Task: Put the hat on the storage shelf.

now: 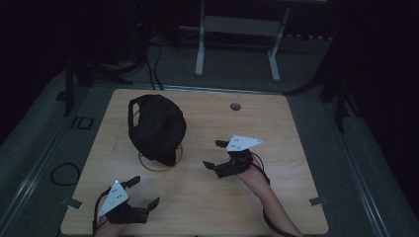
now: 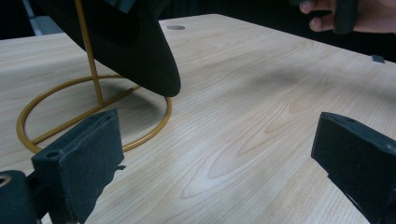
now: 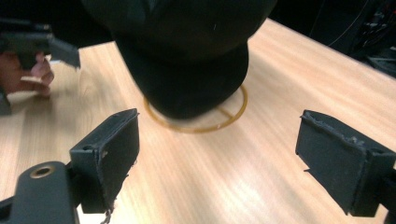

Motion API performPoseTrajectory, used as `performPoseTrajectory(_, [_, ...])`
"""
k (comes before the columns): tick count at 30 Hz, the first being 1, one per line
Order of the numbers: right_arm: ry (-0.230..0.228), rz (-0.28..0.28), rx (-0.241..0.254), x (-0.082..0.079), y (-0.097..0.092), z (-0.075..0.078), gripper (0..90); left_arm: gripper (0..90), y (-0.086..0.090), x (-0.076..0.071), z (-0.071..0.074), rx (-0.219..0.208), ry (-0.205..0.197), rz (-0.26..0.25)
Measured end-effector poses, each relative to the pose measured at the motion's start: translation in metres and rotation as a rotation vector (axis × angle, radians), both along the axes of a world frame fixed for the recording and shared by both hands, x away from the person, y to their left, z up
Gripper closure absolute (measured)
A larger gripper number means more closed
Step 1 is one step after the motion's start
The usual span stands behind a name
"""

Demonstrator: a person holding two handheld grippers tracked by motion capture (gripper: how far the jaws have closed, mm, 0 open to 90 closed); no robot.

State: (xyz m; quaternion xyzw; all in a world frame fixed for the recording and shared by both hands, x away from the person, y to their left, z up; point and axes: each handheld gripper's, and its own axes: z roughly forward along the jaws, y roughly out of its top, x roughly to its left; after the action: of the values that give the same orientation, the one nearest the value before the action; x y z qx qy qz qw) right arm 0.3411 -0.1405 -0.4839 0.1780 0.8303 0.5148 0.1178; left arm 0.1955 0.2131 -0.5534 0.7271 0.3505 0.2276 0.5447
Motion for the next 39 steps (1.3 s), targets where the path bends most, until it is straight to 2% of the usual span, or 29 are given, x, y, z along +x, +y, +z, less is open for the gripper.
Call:
performPoseTrajectory(7, [0.013, 0.002, -0.026, -0.008, -0.011, -0.016, 13.3, 2.5, -0.001, 0.001, -0.001, 0.008, 0.002, -0.010])
performPoseTrajectory(12, [0.036, 0.010, -0.010, -0.015, -0.021, -0.030, 13.5, 2.5, -0.001, 0.001, -0.002, 0.010, 0.005, -0.007])
performPoseTrajectory(17, [0.043, 0.000, -0.057, -0.022, -0.029, -0.042, 13.5, 2.5, -0.002, 0.001, -0.002, 0.015, 0.003, -0.005])
performPoseTrajectory(23, [0.064, 0.004, -0.059, -0.032, -0.037, -0.055, 13.5, 2.6, -0.001, 0.001, -0.002, 0.017, 0.006, -0.003])
performPoseTrajectory(32, [0.084, 0.001, -0.071, -0.041, -0.051, -0.065, 14.0, 2.6, -0.001, 0.002, -0.003, 0.016, 0.007, 0.003])
performPoseTrajectory(39, [0.060, -0.022, -0.090, -0.045, -0.062, -0.066, 14.0, 2.6, -0.003, 0.001, -0.004, 0.020, 0.008, -0.001])
